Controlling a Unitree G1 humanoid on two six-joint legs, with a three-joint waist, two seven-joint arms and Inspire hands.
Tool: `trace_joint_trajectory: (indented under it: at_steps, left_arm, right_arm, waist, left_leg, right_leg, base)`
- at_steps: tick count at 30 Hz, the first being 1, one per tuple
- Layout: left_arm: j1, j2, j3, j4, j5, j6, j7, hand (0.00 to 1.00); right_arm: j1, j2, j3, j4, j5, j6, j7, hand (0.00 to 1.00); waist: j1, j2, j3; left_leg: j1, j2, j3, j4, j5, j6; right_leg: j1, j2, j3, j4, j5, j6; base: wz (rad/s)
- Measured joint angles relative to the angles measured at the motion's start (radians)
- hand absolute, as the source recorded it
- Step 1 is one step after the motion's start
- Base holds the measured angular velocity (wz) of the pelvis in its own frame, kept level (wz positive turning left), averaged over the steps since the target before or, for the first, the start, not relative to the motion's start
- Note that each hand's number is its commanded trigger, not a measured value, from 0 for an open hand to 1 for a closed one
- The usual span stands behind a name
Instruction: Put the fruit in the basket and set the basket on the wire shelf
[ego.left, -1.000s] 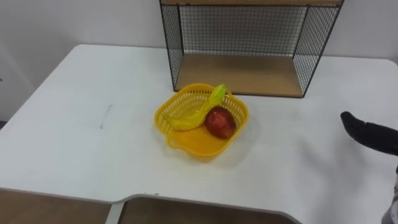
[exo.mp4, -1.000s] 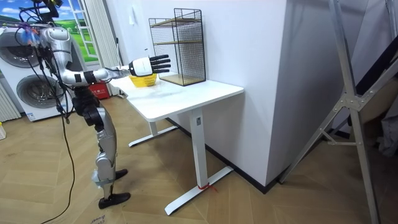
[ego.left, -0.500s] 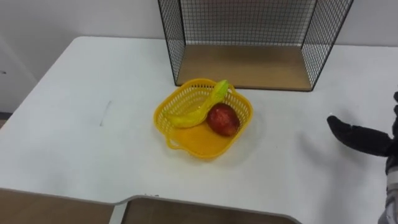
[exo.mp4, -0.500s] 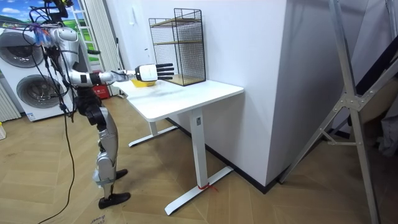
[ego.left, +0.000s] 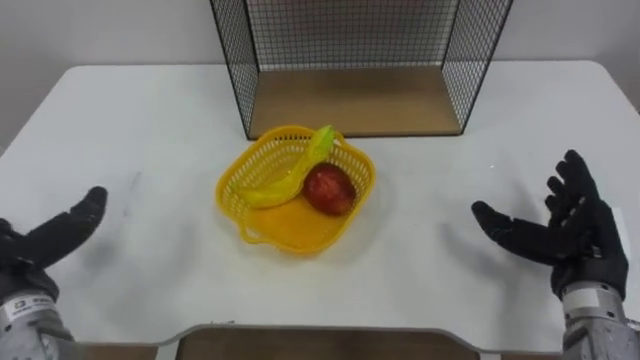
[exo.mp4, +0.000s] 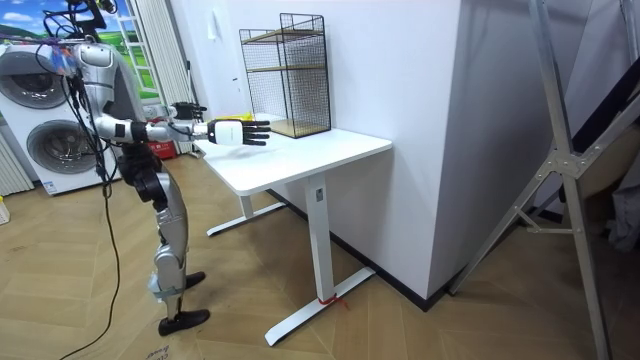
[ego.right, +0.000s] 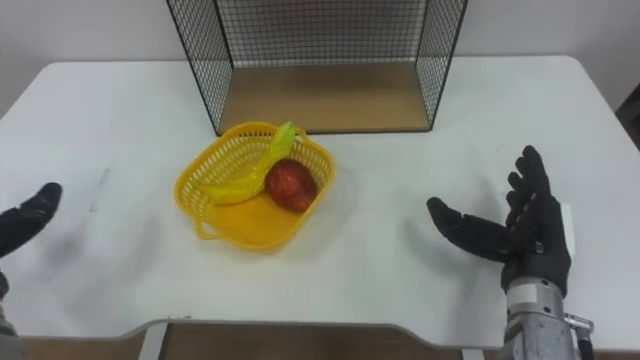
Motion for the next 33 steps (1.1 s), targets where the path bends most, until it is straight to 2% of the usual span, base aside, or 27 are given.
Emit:
trace_joint_trajectory:
  at_steps: [4, 7, 11, 14, 19, 23, 33]
  left_arm:
    - [0.002, -0.010, -0.065, 0.039, -0.044, 0.011, -0.098, 0.00]
    - [-0.012, -0.011, -0.105, 0.095, -0.127, 0.006, -0.156, 0.00]
    - [-0.029, -0.011, -0.106, 0.124, -0.264, -0.005, -0.216, 0.00]
    - [-0.029, -0.010, -0.107, 0.142, -0.321, -0.018, -0.251, 0.00]
    - [-0.029, -0.005, -0.106, 0.189, -0.341, -0.041, -0.313, 0.00]
    - [-0.029, 0.006, -0.107, 0.207, -0.357, -0.045, -0.348, 0.00]
    - [-0.030, 0.005, -0.111, 0.221, -0.378, -0.055, -0.385, 0.00]
  right_arm:
    - [-0.002, 0.004, 0.046, 0.009, 0.071, 0.000, 0.028, 0.00]
    - [-0.004, 0.004, 0.087, 0.031, 0.183, 0.000, 0.075, 0.00]
    - [-0.015, 0.005, 0.118, 0.076, 0.299, 0.003, 0.124, 0.00]
    - [-0.027, 0.005, 0.139, 0.076, 0.352, 0.003, 0.145, 0.00]
    - [-0.042, 0.004, 0.144, 0.083, 0.377, 0.003, 0.195, 0.00]
    - [-0.048, 0.005, 0.168, 0.133, 0.373, 0.003, 0.217, 0.00]
    - [-0.062, 0.009, 0.208, 0.158, 0.374, 0.004, 0.249, 0.00]
  waist:
    - [-0.009, 0.000, 0.0002]
    - [-0.010, -0.003, -0.0008]
    - [-0.003, -0.007, -0.0020]
    - [-0.003, -0.010, -0.0009]
    - [-0.002, -0.010, -0.0006]
    - [-0.004, -0.012, 0.0001]
    - [-0.004, -0.008, -0.0014]
  left_leg:
    - [0.000, 0.003, 0.000, 0.002, 0.000, 0.000]
    - [-0.003, 0.005, 0.004, 0.005, 0.000, 0.000]
    - [-0.002, 0.003, 0.004, 0.006, 0.001, 0.001]
    - [0.003, 0.002, 0.004, 0.004, 0.001, 0.002]
    - [0.013, 0.001, 0.003, 0.001, 0.001, 0.002]
    - [0.014, 0.001, 0.001, 0.002, 0.001, 0.002]
    - [0.005, 0.001, 0.001, 0.004, 0.001, 0.002]
  right_leg:
    - [-0.006, 0.002, 0.001, 0.007, 0.001, -0.001]
    - [-0.013, 0.001, 0.004, 0.016, 0.001, -0.001]
    - [-0.010, -0.001, 0.005, 0.018, 0.001, -0.001]
    - [-0.006, -0.001, 0.004, 0.017, 0.001, -0.001]
    - [0.003, -0.001, 0.002, 0.015, 0.000, -0.001]
    - [0.008, -0.001, 0.000, 0.015, 0.000, -0.001]
    - [-0.006, -0.002, 0.000, 0.017, 0.000, -0.001]
  base:
    - [0.00]
    - [-0.01]
    - [0.00]
    - [0.00]
    - [0.00]
    - [0.00]
    - [0.00]
